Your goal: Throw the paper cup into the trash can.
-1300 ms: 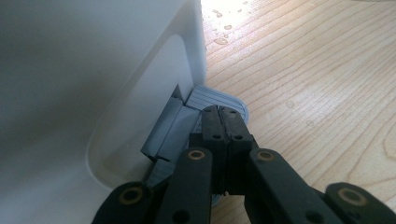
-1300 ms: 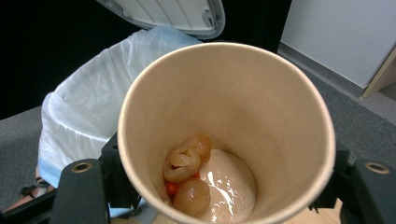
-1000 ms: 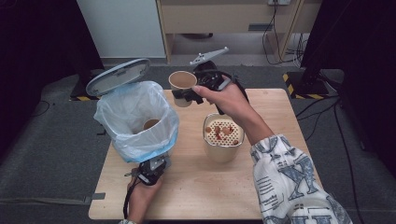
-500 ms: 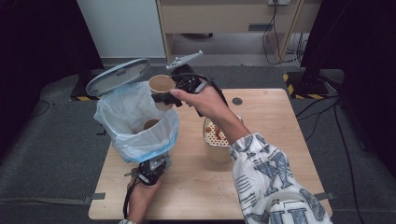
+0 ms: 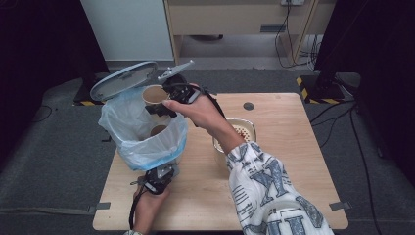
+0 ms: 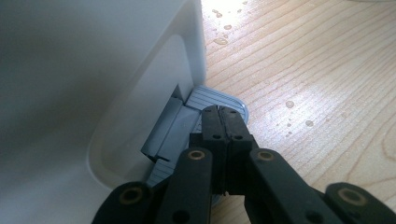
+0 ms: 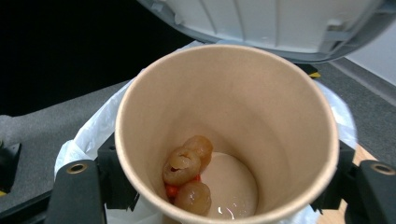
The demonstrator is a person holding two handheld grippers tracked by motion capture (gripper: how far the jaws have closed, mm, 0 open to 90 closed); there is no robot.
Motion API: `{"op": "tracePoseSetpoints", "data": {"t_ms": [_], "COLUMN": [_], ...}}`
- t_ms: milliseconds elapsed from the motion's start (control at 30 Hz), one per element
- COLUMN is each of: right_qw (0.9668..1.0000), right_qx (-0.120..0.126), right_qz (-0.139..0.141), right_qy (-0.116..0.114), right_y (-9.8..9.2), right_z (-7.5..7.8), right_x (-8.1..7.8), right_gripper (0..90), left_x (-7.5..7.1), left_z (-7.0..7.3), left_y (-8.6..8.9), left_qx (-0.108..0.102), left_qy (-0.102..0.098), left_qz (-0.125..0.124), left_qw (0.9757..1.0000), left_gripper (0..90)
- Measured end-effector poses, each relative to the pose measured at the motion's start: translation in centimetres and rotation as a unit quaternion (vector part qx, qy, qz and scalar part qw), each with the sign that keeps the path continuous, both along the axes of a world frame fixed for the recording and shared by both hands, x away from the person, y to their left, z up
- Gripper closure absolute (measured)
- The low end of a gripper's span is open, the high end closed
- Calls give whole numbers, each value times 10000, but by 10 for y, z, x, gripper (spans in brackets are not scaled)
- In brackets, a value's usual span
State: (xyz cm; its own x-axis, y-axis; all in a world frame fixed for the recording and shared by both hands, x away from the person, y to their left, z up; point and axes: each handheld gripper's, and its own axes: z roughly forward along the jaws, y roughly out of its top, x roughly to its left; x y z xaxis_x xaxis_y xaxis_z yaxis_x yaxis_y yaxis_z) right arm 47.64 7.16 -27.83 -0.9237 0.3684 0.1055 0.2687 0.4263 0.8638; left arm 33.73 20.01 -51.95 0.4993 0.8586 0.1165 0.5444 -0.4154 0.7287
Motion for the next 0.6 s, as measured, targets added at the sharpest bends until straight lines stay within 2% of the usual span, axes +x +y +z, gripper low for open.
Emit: {"op": "tracePoseSetpoints", "data": {"t_ms": [133,233,300,600], "right_qw": [9999,9999,9998,10000], "right_qx": [-81,-83,-64,-49], "right_qz": [39,83,150,7], "right_qy": [-45,-90,-93,-67], "right_y": [7,11,12,-1], "right_z": [-4,-7,-8,-9], "right_x": [-1,-3,-4,-2], "right_gripper": [258,122,111,101], "left_x": [0,0,0,0], "left_z": [0,0,0,0], "left_y": [0,0,0,0], "left_qx": [0,-11,1,4], "left_qy": [2,-2,-3,-1], "left_qz": [-1,3,-18,-16], "left_qw": [10000,10000,10000,10000], "left_gripper": [888,887,888,887]}}
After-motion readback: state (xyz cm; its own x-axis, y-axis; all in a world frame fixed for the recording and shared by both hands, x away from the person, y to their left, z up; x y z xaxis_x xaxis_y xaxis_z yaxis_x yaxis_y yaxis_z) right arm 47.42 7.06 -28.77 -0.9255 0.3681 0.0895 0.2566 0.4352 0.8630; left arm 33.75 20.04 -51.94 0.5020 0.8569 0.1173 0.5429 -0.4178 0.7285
